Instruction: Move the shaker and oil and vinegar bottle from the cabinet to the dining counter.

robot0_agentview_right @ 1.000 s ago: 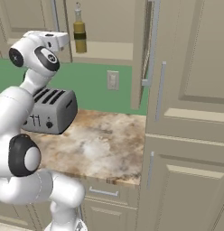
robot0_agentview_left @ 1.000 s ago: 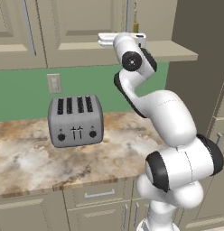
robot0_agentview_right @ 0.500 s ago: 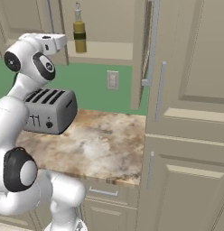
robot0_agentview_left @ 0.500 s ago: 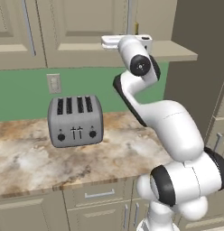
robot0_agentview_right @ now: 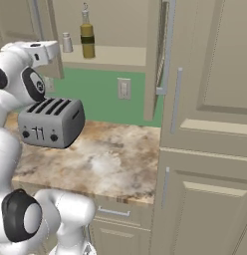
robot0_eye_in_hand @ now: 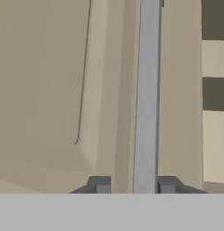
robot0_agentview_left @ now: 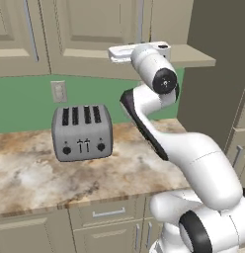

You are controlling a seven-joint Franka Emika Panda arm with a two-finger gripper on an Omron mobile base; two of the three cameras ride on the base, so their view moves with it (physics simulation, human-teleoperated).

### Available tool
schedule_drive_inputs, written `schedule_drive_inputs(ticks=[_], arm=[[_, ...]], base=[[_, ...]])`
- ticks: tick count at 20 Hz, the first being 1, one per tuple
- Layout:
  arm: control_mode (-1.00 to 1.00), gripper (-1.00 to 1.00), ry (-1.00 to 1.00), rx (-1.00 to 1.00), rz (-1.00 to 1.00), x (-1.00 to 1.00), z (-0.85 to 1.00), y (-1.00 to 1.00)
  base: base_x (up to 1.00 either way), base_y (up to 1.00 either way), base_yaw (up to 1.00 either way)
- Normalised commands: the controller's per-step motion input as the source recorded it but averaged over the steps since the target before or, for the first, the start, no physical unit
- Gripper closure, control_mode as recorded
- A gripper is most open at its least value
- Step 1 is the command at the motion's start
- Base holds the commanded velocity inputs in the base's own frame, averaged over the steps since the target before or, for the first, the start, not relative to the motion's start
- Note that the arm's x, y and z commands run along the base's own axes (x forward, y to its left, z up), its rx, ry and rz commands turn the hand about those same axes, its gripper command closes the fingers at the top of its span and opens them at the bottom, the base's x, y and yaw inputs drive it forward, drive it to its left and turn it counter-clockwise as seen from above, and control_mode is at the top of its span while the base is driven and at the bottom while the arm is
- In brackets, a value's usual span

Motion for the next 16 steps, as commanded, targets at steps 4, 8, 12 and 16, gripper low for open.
schedule_drive_inputs(ticks=[4,8,12,16], arm=[[-1.0,1.0,0.12,-0.06,0.07,-0.72,0.01,0.87],[-1.0,1.0,0.13,-0.07,0.04,-0.69,0.0,0.99],[-1.0,-1.0,0.09,-0.05,0.05,-0.69,-0.03,0.8],[-1.0,-1.0,0.03,0.05,0.04,-0.54,-0.07,0.15]], base=[[0.0,0.0,0.0],[0.0,0.0,0.0],[0.0,0.0,0.0],[0.0,0.0,0.0]])
